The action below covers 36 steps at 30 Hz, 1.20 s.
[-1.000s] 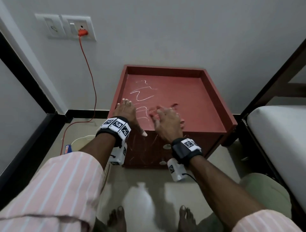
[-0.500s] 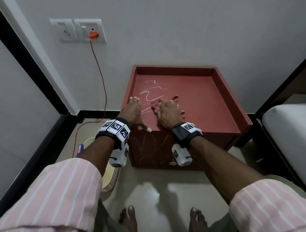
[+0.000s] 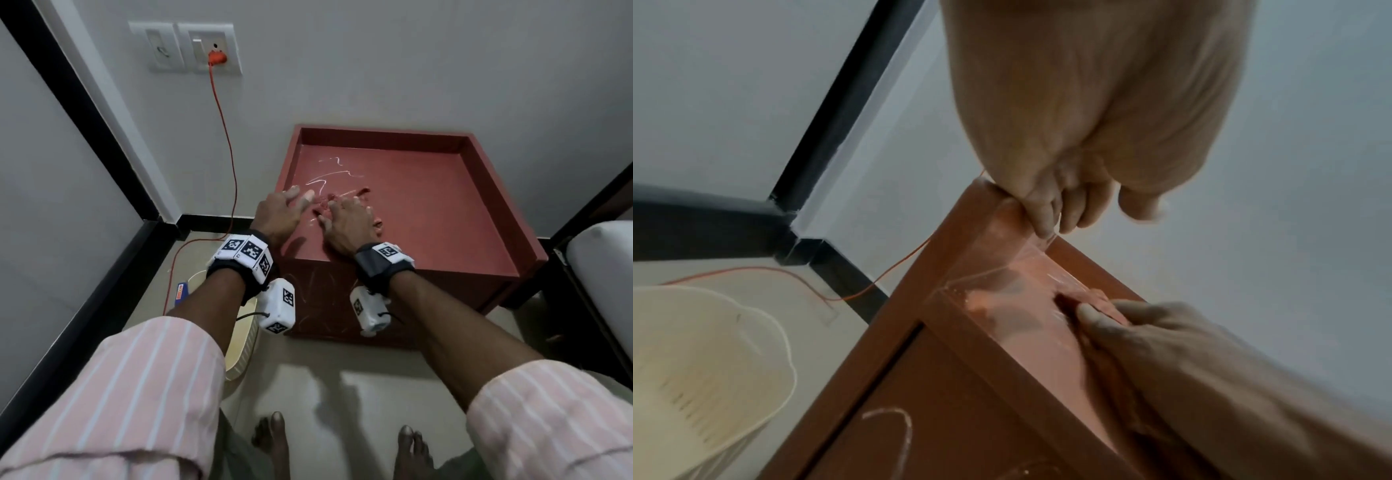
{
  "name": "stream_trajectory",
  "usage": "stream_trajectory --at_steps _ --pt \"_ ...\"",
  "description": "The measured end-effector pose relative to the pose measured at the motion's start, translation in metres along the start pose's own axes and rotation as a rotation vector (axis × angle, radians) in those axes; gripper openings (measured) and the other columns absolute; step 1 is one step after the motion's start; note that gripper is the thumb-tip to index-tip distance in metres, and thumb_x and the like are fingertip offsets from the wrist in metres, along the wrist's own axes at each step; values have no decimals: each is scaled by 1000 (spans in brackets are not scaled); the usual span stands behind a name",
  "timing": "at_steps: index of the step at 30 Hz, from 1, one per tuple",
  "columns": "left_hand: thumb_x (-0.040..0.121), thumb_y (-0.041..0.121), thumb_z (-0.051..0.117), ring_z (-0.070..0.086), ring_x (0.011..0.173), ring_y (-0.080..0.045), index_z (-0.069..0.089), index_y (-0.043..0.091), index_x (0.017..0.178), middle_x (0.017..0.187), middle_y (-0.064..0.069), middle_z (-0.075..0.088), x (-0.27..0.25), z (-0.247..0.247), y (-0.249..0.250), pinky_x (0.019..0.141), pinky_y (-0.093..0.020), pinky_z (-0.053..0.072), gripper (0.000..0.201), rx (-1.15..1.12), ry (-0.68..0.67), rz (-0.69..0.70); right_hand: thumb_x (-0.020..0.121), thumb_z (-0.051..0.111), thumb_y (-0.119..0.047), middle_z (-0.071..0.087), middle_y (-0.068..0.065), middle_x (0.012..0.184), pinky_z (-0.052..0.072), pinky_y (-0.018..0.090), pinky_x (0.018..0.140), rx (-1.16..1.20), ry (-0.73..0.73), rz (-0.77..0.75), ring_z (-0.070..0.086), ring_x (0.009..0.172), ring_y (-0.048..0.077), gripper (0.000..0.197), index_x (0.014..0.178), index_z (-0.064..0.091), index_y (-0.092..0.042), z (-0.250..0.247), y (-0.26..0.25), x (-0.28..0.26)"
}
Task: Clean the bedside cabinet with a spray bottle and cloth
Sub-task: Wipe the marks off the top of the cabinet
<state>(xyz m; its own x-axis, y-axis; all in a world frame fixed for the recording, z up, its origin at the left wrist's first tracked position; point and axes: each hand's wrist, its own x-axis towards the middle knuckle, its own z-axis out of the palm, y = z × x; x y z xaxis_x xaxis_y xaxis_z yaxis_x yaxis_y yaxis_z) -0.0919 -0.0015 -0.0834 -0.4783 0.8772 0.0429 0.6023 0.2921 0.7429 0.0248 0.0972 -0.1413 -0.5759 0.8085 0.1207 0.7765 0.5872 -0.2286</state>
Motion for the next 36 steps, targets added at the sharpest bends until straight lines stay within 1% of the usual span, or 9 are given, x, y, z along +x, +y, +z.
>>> stream_trajectory --at_steps 2,3,7,12,16,23,27,31,36 --pt "96 57 39 61 81 -30 66 16 70 72 -5 62 -1 0 1 71 -29 42 56 -160 110 -56 96 42 -38 61 10 123 40 53 103 51 40 -125 53 117 33 35 112 65 -17 6 -26 -9" --pt "94 63 35 57 74 -27 68 13 73 69 -4 60 0 0 0 69 -29 41 63 -227 139 -124 95 42 -36 63 8 119 41 51 101 98 52 -205 55 113 31 35 110 67 -18 8 -34 -19" --pt "90 74 17 62 114 -20 60 4 129 127 -11 65 6 -3 -5 103 -37 47 91 -653 115 -215 96 52 -35 58 8 136 37 42 108 213 -48 -523 49 128 27 37 128 63 -19 0 -15 -56" --pt "88 75 6 48 134 -23 51 0 136 145 -13 50 -3 -2 -2 115 -41 36 100 -722 79 -215 95 50 -33 63 11 119 47 41 94 114 7 -180 58 112 33 31 115 66 -16 -8 1 -4" --pt "76 86 17 61 118 -24 66 11 122 129 -9 65 0 -2 2 109 -43 41 101 -490 84 -250 94 41 -31 63 12 117 43 51 99 71 27 -161 53 113 36 34 112 65 -14 4 -52 0" --pt "92 30 57 64 100 -31 65 8 108 109 -14 70 11 20 15 89 -36 51 28 397 -98 26 93 49 -29 61 7 122 42 45 104 206 -109 -622 52 118 25 26 108 65 -14 -7 22 -48" --pt "78 38 77 63 100 -29 62 1 118 119 -14 68 26 18 24 83 -31 49 56 533 -394 -50 96 48 -37 42 2 151 32 49 114 78 -125 -205 37 139 26 44 140 50 -28 -18 72 9" --pt "39 51 94 57 119 -31 60 -1 119 130 -17 59 37 18 23 97 -36 51 101 645 -400 -78 99 38 -49 27 14 156 20 56 118 -82 -164 227 21 145 39 58 147 34 -17 -15 56 51" --pt "13 64 89 57 121 -30 59 11 123 135 -13 57 57 20 25 103 -39 48 125 679 -445 -34 99 51 -33 35 13 154 32 51 113 81 -281 -222 34 139 37 57 150 30 -16 -16 34 54"
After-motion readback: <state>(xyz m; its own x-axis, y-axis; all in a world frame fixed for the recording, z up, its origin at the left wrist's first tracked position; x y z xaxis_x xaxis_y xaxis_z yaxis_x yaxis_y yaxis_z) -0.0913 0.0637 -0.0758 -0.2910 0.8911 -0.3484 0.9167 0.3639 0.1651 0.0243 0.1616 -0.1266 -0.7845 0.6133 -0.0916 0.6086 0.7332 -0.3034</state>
